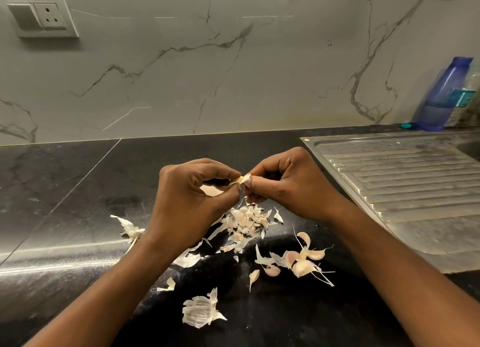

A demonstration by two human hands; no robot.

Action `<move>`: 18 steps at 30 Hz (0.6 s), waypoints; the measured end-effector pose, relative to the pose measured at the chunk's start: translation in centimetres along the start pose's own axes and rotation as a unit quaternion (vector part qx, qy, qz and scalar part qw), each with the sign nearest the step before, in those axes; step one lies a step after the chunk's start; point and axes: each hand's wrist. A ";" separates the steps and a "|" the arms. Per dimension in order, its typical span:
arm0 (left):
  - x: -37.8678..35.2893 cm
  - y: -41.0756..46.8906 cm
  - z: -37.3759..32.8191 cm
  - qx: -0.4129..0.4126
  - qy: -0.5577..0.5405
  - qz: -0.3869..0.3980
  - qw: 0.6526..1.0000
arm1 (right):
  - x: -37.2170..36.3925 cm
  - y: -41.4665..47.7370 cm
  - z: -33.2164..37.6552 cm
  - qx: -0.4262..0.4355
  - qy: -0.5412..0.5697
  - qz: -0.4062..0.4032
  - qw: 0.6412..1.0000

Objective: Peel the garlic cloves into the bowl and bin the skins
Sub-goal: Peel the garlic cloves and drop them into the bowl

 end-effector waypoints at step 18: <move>0.3 0.6 0.1 0.209 -0.306 0.043 0.928 | 1.0 0.0 0.2 -0.058 0.006 0.003 0.998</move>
Point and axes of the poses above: each hand's wrist, its own y-axis towards the middle knuckle, its own x-axis out of the back of the hand, z = x × y, and after that the axes turned 10 degrees about y, right-handed
